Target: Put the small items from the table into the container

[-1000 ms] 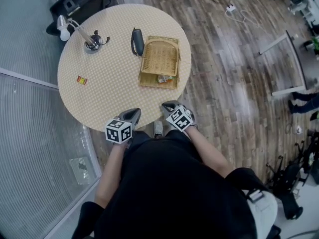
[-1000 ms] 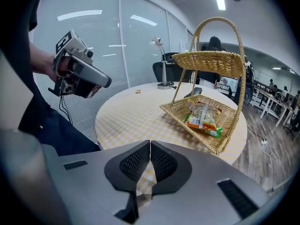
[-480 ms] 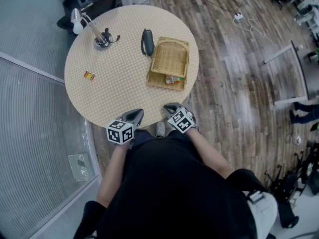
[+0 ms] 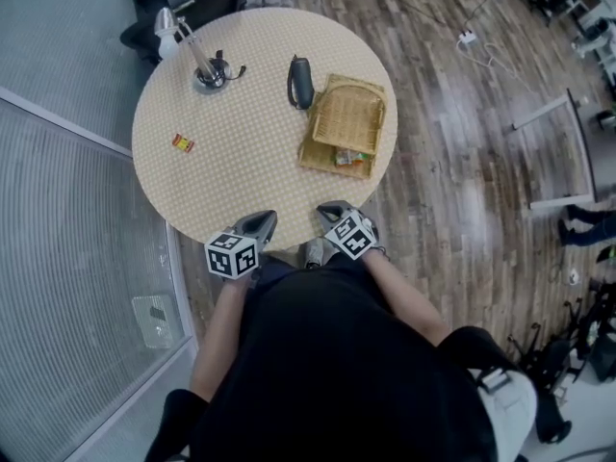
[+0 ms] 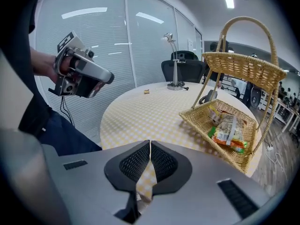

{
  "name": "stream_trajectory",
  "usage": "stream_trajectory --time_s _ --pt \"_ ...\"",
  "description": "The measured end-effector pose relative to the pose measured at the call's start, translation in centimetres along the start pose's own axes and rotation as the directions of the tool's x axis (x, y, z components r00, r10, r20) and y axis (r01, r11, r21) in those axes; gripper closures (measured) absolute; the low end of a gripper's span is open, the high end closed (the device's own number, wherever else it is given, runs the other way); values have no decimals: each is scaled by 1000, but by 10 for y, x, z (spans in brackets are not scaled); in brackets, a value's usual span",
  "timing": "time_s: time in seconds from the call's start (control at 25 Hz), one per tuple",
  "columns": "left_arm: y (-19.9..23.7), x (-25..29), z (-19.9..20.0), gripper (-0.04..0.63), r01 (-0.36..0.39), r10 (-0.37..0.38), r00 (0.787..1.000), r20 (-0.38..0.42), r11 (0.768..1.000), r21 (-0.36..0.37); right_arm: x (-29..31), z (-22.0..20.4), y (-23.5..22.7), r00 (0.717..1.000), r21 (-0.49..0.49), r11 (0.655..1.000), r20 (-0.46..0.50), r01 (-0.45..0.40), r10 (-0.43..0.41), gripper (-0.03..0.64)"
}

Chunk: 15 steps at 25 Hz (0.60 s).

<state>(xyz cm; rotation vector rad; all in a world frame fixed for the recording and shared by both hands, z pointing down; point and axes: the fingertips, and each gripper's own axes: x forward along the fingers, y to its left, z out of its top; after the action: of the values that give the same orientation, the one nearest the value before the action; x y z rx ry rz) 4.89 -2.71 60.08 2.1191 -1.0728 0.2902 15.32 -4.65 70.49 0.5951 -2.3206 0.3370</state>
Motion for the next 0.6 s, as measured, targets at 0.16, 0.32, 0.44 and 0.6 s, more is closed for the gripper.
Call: stream_trajectory --time_s 0.16,0.32,0.44,0.6 --pt "27 -17 6 592 1 0 1000 25 999 -42 21 21 11 1000 9 1000 12 -28 28 586" --pt "61 -43 8 592 -8 11 1000 29 997 -73 49 47 27 999 -5 999 1 -44 44 586" --pt "89 -67 10 592 -22 25 999 29 995 -93 71 71 44 998 -15 998 -5 -56 56 586" --pt "130 -96 13 592 -42 46 998 30 992 -116 98 99 66 997 -16 997 -10 -73 73 585"
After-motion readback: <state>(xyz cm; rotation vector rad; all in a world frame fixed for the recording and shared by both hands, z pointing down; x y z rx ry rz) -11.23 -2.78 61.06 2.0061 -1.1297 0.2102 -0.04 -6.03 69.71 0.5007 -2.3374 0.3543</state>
